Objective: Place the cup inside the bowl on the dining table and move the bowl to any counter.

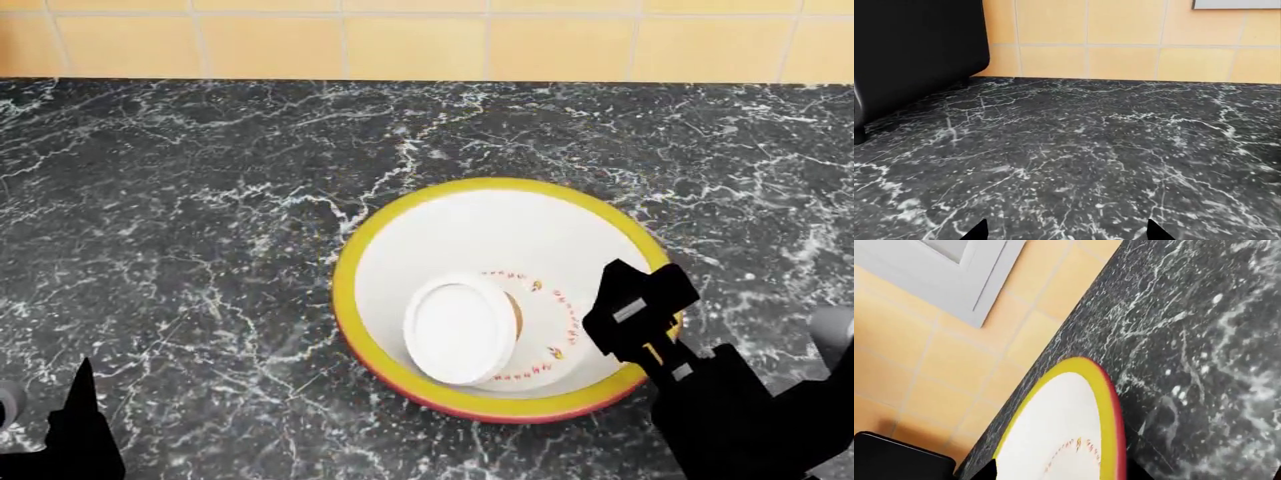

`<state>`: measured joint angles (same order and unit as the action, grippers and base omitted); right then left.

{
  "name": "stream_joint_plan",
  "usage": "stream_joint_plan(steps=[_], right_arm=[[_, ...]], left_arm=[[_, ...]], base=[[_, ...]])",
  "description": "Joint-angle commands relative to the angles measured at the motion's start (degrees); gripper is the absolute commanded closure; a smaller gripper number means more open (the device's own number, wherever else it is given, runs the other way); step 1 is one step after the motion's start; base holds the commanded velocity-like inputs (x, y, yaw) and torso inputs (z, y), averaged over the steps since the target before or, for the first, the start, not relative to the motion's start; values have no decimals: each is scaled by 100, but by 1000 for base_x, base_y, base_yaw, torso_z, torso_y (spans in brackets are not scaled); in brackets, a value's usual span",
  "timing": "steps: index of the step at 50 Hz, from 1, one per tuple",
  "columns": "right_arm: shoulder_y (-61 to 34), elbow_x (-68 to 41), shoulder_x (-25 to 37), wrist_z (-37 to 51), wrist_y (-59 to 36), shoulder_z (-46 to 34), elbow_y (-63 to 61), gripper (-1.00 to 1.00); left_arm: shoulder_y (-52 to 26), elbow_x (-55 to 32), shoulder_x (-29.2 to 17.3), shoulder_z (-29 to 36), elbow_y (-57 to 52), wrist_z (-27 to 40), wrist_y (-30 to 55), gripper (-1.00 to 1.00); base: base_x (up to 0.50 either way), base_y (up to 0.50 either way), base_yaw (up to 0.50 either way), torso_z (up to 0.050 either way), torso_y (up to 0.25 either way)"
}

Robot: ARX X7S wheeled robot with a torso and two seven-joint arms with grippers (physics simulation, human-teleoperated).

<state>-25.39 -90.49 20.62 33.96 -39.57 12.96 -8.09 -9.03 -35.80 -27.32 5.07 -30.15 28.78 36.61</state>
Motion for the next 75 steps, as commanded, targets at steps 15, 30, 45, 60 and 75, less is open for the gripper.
stream_joint_plan(steps=[15,30,45,60,75], right_arm=[[4,923,1096,1058,-712,-487,-1020,-100],[-286,2128,1872,645,-985,-1176,-1796,-100],[217,2901,2789,480,-924,-1384,-3072,-100],[-1337,458,3542,1530,-1671,-993,-3304,-100],[-3983,-972,3625,2363,-2279,-1863,-2679,-100]], left_arm=[[5,-10,32,-20,38,-35,-91,-100],[2,-52,3,-26,-18,2,-58,-100],[-198,-33,-39,55,-29,133,155,-100],[-2015,-1428,-427,-257,-744,778,2327,-100],[-4676,-3613,-452,-801,-440,1791,4211,-100]], base=[[0,0,0,0,0],[0,0,0,0,0],[0,0,0,0,0],[0,0,0,0,0],[0,0,0,0,0]])
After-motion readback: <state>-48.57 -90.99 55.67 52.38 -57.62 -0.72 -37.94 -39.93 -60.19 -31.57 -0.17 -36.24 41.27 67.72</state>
